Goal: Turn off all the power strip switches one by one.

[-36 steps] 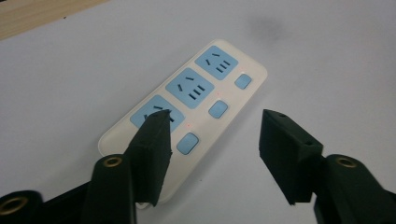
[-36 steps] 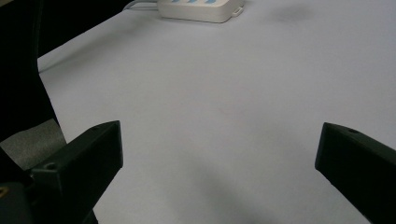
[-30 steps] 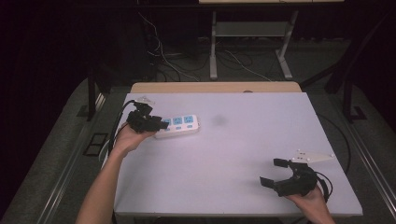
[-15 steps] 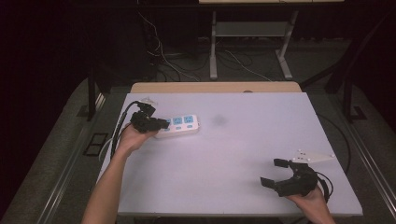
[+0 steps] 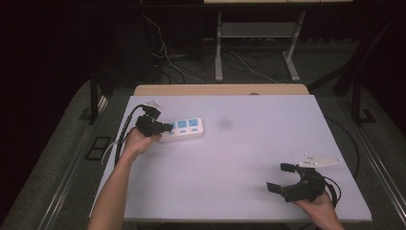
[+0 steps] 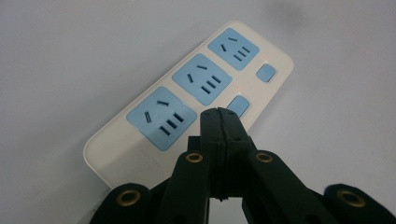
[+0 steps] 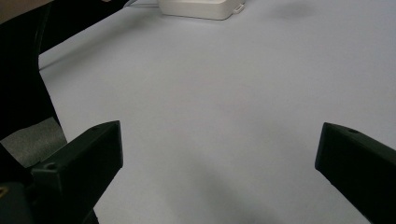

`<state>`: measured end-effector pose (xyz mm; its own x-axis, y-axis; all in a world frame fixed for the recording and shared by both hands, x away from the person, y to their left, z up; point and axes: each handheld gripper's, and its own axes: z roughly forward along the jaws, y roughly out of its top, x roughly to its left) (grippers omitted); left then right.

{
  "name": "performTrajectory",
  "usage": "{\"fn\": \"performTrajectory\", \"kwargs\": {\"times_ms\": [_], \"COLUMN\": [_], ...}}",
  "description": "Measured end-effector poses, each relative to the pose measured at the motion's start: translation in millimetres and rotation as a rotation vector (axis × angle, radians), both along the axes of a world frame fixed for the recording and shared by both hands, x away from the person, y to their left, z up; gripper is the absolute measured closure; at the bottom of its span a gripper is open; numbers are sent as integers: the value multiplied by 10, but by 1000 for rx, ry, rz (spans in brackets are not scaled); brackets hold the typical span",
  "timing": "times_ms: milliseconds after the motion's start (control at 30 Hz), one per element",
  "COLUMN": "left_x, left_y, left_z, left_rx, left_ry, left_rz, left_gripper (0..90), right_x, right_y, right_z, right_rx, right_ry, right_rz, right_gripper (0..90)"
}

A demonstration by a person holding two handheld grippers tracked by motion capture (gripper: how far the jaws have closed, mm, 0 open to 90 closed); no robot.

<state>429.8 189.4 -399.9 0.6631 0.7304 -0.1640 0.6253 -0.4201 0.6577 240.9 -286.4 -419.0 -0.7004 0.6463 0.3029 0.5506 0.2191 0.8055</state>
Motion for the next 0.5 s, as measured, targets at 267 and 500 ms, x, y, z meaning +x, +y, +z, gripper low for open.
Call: {"fn": "performTrajectory", "kwargs": {"times_ms": [267, 500], "left_x": [26, 41], "left_y": [-2, 18], "left_z": [-79, -126], "left_rx": [7, 11], "left_ry": [10, 24], "left_rz": [3, 10], "left_gripper": [890, 891], "right_x": [-3, -4], "right_y": [0, -3], "right_z": [-1, -1], "right_rx": [-3, -3], "right_ry": [2, 2], "right_rz": [0, -1], "right_gripper": [7, 7]}}
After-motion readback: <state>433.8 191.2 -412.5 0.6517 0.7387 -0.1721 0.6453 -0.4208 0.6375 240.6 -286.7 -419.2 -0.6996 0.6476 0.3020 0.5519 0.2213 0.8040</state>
